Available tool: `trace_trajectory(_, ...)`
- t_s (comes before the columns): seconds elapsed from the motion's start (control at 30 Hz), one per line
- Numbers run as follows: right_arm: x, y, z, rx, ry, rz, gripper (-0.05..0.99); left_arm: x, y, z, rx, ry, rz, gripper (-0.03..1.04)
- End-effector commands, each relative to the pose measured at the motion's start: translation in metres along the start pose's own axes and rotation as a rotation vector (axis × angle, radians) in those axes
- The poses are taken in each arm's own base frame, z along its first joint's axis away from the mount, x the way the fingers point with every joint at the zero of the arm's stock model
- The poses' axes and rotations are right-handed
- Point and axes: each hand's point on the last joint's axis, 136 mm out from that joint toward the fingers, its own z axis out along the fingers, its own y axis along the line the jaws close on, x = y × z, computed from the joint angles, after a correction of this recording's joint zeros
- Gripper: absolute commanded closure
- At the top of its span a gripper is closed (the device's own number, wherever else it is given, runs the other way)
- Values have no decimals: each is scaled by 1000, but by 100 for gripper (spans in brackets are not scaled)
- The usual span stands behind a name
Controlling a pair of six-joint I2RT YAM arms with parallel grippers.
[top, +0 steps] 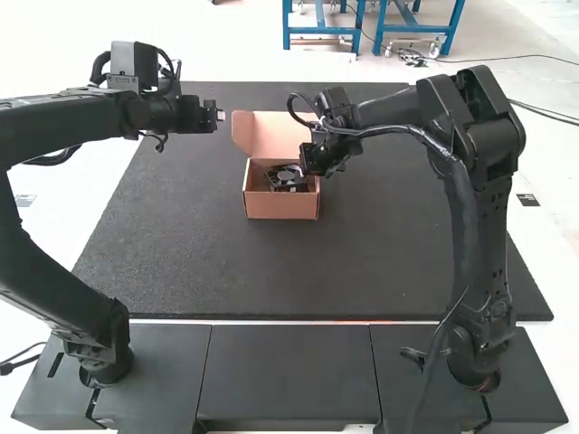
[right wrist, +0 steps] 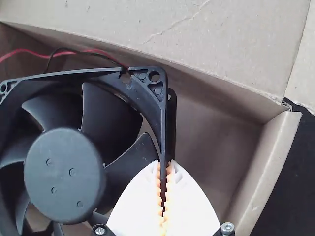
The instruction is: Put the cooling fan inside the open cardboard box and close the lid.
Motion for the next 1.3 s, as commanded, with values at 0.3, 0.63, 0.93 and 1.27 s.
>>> trace_trajectory(0.3, -2, -1, 4, -6, 2, 6, 84, -10, 2, -9, -10, -42, -3, 5)
trace_trajectory(0.63, -16, 2, -2, -1, -30, -17, 49, -8, 3, -8, -10, -39, -3, 5)
trace_trajectory(0.93, -81, 26, -56, -22, -147, -44, 37, -9, -7, -8, 41, -43, -9, 5)
trace_trajectory(1.27, -129, -27, -123, 144, -261, -81, 22, 24, -35, 3, 160, 43, -37, 5)
